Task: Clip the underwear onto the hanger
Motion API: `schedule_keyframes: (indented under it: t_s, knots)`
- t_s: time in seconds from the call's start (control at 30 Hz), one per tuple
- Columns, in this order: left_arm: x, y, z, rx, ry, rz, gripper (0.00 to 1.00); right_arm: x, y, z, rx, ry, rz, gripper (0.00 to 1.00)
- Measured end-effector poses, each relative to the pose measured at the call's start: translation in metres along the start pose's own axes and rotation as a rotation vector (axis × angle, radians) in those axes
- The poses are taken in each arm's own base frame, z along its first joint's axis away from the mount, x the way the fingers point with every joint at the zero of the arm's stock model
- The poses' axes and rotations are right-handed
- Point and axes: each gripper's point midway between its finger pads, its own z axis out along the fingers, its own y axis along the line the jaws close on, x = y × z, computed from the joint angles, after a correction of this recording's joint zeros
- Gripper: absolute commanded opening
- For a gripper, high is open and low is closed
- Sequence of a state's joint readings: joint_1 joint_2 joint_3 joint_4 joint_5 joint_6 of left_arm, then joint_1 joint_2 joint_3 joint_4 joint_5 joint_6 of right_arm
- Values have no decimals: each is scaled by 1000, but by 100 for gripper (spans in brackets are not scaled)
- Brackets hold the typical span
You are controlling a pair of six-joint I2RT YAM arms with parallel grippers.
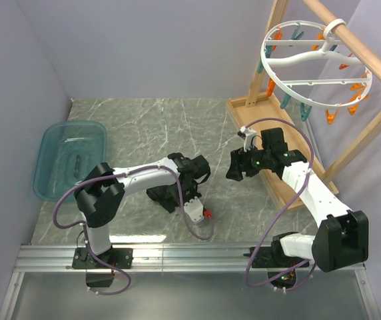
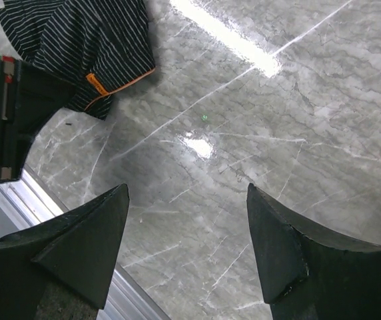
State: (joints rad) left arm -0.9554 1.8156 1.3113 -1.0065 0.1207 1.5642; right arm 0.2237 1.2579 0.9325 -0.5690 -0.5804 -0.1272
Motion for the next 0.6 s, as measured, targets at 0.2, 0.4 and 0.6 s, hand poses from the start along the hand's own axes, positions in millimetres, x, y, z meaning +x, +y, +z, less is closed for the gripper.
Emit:
schedule_keyframes:
  t_s: [0.2,0.4,0.6]
  knots:
    - [-12,33,-42,-125,-82,-113,0,-1,4,-7,3,-27,-15,78]
    - [-12,91,-157,-442,-337,-402,0,-5,4,-9,5,-46,-27,78]
    - [42,88,-257,-732,-636,-775,0,-12,2,-9,10,-74,-40,78]
